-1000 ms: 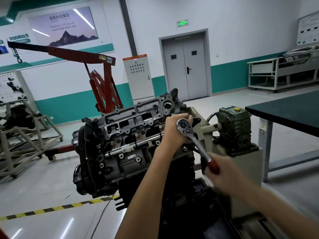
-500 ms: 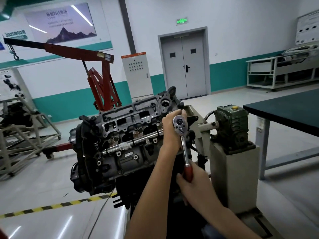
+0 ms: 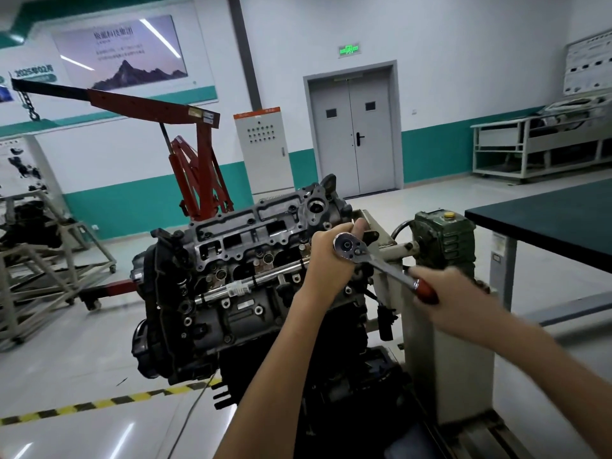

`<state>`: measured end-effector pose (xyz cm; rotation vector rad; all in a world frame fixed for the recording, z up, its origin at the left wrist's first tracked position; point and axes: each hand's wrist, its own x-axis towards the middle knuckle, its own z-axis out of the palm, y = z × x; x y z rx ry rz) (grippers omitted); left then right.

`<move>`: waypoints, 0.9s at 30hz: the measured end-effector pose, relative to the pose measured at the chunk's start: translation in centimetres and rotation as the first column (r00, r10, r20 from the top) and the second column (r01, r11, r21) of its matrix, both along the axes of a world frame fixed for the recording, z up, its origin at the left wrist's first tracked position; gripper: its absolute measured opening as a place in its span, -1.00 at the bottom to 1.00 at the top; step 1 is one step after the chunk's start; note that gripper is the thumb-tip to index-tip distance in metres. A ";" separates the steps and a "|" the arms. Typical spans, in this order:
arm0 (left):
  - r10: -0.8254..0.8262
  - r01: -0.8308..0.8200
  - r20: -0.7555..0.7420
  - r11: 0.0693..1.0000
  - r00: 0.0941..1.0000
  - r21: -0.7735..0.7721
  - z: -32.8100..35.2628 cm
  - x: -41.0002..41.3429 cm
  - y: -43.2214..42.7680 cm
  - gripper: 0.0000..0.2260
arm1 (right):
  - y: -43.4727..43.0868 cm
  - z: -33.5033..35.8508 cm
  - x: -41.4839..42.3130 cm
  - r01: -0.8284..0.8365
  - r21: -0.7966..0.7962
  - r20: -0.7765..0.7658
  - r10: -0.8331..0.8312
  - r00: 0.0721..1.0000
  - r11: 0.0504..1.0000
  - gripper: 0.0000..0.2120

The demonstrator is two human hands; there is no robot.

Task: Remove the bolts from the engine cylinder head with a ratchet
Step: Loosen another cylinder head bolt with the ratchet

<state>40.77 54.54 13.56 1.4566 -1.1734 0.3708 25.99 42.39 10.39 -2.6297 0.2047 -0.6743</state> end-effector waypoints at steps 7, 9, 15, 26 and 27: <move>-0.003 -0.005 -0.091 0.997 0.996 -0.083 -0.5 -0.3 -0.6 -0.55 | 12.8 -6.1 3.0 -0.279 0.774 0.302 0.056 0.952 0.568 -0.61; -0.011 0.008 -0.076 0.999 0.997 -0.044 -0.4 0.0 -0.4 -0.56 | 12.7 -6.0 3.1 -0.259 0.781 0.268 0.070 0.961 0.568 -0.61; -0.010 0.002 0.061 0.991 0.998 0.137 0.7 0.7 0.7 -0.57 | 2.2 -1.1 -0.6 -0.153 0.181 0.068 0.143 0.987 0.971 -0.62; 0.001 -0.002 -0.038 1.000 0.999 -0.025 -0.4 -0.2 0.0 -0.56 | 9.0 -5.7 1.3 -0.101 0.534 0.278 -0.062 0.958 0.840 -0.79; -0.006 0.004 -0.060 1.000 0.998 -0.027 -0.4 -0.4 -0.1 -0.55 | 11.0 -6.1 2.3 -0.154 0.660 0.289 -0.060 0.955 0.735 -0.73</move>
